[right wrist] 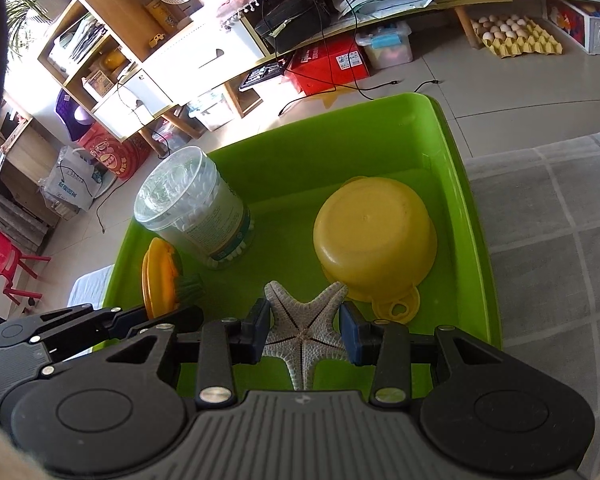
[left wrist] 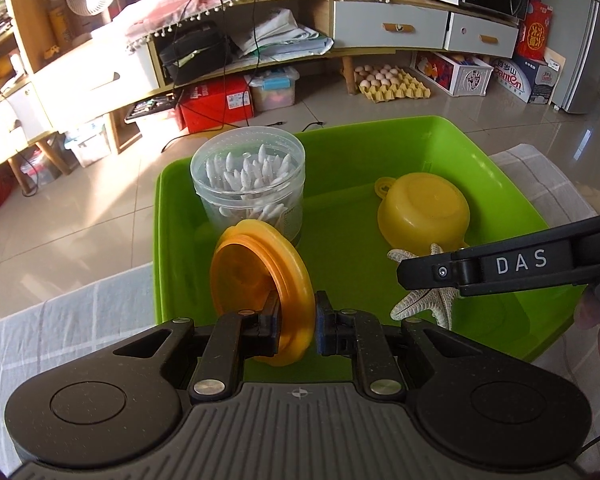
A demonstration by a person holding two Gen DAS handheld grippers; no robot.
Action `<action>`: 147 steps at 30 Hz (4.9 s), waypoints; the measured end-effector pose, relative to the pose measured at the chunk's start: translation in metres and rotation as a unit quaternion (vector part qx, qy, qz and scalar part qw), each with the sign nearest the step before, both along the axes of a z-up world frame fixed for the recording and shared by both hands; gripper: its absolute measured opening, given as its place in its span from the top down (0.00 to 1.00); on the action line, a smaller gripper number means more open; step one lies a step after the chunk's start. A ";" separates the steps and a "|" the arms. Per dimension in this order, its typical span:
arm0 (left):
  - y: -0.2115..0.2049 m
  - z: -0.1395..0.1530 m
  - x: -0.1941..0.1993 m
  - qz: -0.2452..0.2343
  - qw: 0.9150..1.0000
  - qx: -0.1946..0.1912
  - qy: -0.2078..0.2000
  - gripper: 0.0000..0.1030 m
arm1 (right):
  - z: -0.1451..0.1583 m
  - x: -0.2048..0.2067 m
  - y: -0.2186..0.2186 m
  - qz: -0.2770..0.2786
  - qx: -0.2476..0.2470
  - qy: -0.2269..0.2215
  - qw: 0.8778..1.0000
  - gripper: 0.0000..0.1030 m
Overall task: Organize rigid objects
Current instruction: 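Carry the starfish and orange juicer into the green bin with both grippers, then open the left gripper to release the juicer while the right releases the starfish, then withdraw both grippers from the bin back toward the remaining toys, then grasp the pink capsule ball with the right gripper while the left grasps the toy corn, then carry the capsule ball and toy corn over the green bin with both grippers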
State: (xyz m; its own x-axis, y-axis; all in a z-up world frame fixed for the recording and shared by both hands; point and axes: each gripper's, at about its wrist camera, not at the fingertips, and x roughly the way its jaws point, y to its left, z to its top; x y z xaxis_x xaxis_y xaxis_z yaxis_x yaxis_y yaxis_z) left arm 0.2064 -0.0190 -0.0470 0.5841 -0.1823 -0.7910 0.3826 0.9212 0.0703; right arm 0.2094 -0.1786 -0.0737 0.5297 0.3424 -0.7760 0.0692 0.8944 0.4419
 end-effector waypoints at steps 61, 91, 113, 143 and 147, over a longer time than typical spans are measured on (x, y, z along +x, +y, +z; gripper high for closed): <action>0.057 0.060 -0.158 0.025 0.993 -0.103 -0.055 0.04 | 0.085 -0.168 -0.023 0.058 0.007 -0.079 0.995 0.33; 0.015 -0.037 -0.249 -0.198 0.975 -0.102 0.012 0.04 | -0.003 -0.252 -0.005 0.196 -0.047 -0.092 0.975 0.32; 0.002 -0.046 -0.247 -0.195 0.974 -0.114 0.010 0.30 | -0.008 -0.260 -0.004 0.213 -0.049 -0.101 0.971 0.47; 0.021 -0.003 -0.232 -0.130 0.981 -0.139 -0.039 0.52 | 0.012 -0.239 -0.014 0.155 -0.051 -0.111 0.980 0.78; 0.033 0.011 -0.222 -0.093 0.982 -0.153 -0.061 0.52 | 0.028 -0.228 -0.018 0.127 -0.044 -0.130 0.982 0.78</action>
